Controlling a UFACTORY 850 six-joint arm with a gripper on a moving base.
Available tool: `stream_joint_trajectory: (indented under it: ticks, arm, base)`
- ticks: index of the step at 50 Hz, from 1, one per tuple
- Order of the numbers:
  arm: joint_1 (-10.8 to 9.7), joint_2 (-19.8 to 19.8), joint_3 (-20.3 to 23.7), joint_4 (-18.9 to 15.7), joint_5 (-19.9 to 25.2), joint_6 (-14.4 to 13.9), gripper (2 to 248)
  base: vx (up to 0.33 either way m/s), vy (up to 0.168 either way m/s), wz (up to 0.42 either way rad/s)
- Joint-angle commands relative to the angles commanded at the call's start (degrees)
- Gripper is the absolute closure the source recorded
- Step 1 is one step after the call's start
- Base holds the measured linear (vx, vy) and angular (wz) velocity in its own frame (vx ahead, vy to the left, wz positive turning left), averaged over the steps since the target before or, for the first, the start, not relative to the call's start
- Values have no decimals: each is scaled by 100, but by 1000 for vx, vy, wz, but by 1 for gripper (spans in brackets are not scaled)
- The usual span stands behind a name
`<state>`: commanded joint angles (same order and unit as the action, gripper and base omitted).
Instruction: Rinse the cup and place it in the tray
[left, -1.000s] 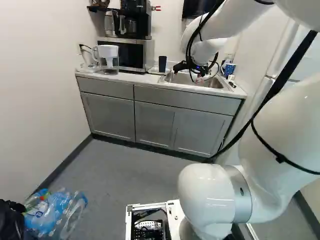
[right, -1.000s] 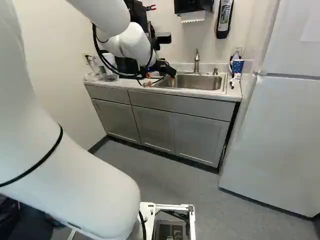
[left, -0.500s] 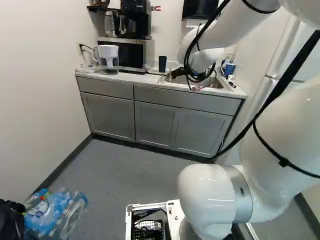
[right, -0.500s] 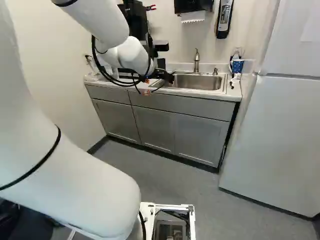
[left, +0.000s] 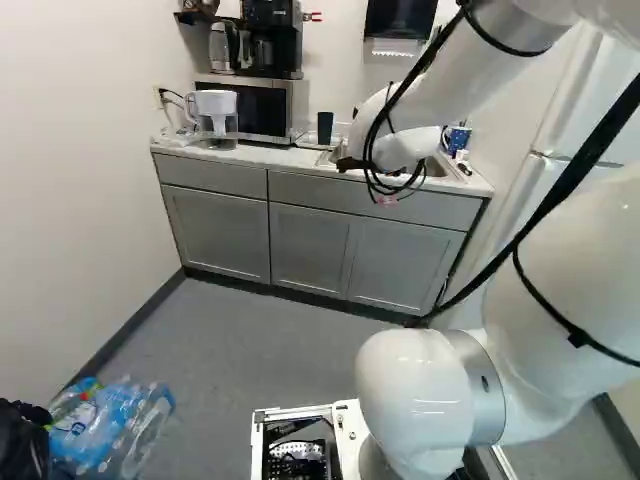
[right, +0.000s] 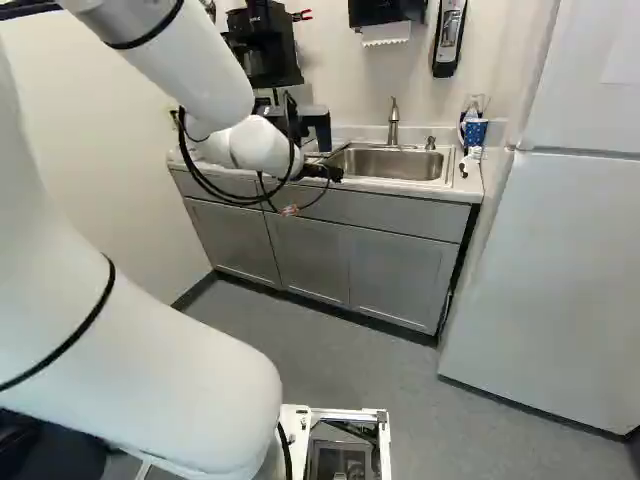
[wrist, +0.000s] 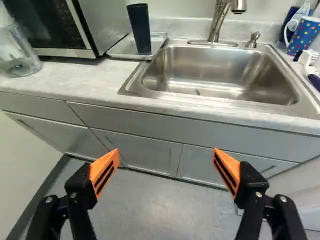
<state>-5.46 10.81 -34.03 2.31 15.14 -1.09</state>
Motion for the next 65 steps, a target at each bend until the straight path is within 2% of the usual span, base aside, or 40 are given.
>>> stream_joint_trajectory:
  ticks: [23,39,65]
  arm:
    - [208,197,1103,-88,1325,41,3]
    - [326,310,1736,-138,2085,65,3]
    - [465,442,2472,-197,2969,92,3]
  base:
    - [0,0,0]
    - [0,0,0]
    - [0,0,0]
